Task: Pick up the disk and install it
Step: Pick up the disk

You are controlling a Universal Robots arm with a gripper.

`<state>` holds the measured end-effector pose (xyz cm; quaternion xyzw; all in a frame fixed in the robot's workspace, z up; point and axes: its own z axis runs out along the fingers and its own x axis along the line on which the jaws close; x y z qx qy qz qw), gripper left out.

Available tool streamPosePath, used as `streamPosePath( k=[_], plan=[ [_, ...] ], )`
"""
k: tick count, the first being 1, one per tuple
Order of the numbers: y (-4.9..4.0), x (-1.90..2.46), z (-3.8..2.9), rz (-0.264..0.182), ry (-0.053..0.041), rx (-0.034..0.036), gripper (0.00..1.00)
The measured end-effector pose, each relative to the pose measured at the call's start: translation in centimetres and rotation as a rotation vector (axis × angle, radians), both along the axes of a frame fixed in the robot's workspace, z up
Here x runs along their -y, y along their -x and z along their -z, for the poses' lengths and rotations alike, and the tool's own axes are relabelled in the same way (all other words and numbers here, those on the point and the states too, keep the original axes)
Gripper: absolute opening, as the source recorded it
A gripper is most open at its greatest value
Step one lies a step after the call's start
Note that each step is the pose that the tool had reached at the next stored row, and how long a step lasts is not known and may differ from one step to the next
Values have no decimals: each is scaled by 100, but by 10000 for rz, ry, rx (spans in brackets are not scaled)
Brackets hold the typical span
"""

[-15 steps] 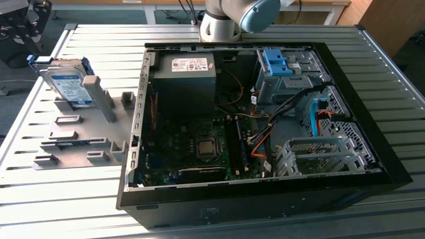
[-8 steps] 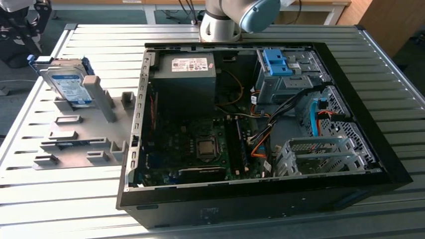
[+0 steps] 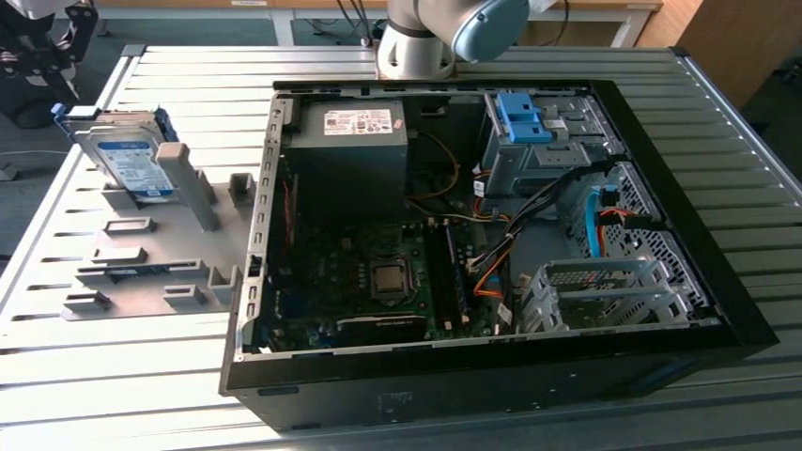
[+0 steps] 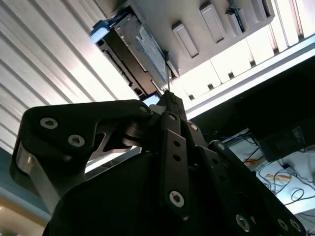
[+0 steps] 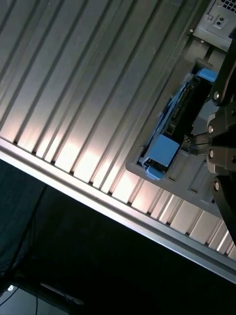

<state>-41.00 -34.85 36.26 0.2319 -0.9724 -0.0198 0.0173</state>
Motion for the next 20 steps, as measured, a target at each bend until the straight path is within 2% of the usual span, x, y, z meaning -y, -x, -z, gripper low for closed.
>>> streamPosePath(
  k=[20],
  plan=[
    [0, 0, 13, -2979, 0, 1, 11]
  ],
)
